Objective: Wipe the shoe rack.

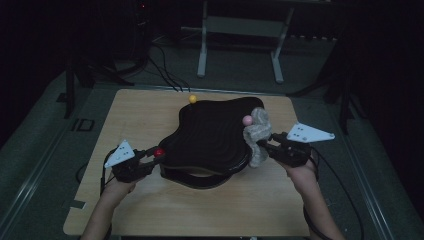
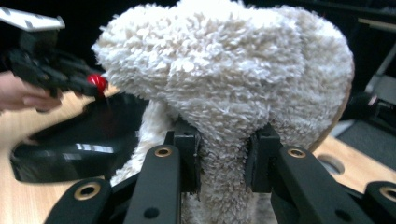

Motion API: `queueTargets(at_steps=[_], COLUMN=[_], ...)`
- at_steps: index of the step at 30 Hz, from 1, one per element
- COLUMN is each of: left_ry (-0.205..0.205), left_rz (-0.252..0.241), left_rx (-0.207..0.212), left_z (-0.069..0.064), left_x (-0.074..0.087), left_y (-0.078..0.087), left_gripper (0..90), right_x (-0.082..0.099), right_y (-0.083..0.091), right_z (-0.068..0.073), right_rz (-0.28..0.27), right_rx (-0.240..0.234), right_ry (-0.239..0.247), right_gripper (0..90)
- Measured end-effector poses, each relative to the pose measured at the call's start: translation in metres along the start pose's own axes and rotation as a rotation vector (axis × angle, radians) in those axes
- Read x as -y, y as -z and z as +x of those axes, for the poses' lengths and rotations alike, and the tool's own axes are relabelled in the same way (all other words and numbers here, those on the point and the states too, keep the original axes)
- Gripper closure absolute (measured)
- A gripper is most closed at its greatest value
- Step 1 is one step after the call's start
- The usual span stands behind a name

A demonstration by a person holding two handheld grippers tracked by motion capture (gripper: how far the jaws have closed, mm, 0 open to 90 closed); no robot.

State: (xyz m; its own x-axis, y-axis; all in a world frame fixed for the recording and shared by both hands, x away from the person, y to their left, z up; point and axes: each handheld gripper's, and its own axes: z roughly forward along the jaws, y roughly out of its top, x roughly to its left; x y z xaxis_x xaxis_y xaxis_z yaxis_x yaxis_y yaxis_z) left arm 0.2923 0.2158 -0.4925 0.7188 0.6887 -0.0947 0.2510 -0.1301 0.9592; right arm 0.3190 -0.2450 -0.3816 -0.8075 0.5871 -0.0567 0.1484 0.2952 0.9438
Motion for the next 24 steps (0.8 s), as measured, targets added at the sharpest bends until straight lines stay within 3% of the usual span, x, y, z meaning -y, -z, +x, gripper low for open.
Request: queueTargets(at_steps=[3,6,10,14,16,21,23,24], left_ry=[-0.003,-0.003,-0.003,-0.003,-0.002,-0.001,-0.002,-0.006], left_rz=[0.001,-0.002,0.001,0.000,-0.002,-0.004,-0.005,0.000], left_rx=[0.000,-0.004,-0.003,-0.003,-0.005,-0.003,-0.001,-0.002], left_z=[0.000,0.000,0.000,0.000,-0.001,0.000,0.000,0.000], left_x=[0.000,0.000,0.000,0.000,0.001,0.001,0.001,0.000], left_y=[0.000,0.000,0.000,0.000,0.000,-0.001,0.000,0.000], left_gripper=[59.8,59.8,59.8,59.8,59.8,59.8,59.8,59.8], right_x=[0.014,0.018,0.015,0.027,0.027,0.014,0.015,0.018], right_y=[-0.004,0.001,0.013,0.008,0.012,0.029,0.026,0.024], right_z=[-0.002,0.001,0.010,0.013,0.016,0.031,0.037,0.035], right_rz=[0.021,0.039,-0.007,0.025,0.018,-0.055,-0.037,-0.040], right_rx=[0.019,0.041,0.012,0.043,0.059,-0.002,0.008,0.004], right_ry=[-0.044,-0.032,-0.030,-0.043,-0.025,0.015,0.040,0.023], right_gripper=[71.6,71.2,71.1,71.0,70.6,70.3,70.5,70.6])
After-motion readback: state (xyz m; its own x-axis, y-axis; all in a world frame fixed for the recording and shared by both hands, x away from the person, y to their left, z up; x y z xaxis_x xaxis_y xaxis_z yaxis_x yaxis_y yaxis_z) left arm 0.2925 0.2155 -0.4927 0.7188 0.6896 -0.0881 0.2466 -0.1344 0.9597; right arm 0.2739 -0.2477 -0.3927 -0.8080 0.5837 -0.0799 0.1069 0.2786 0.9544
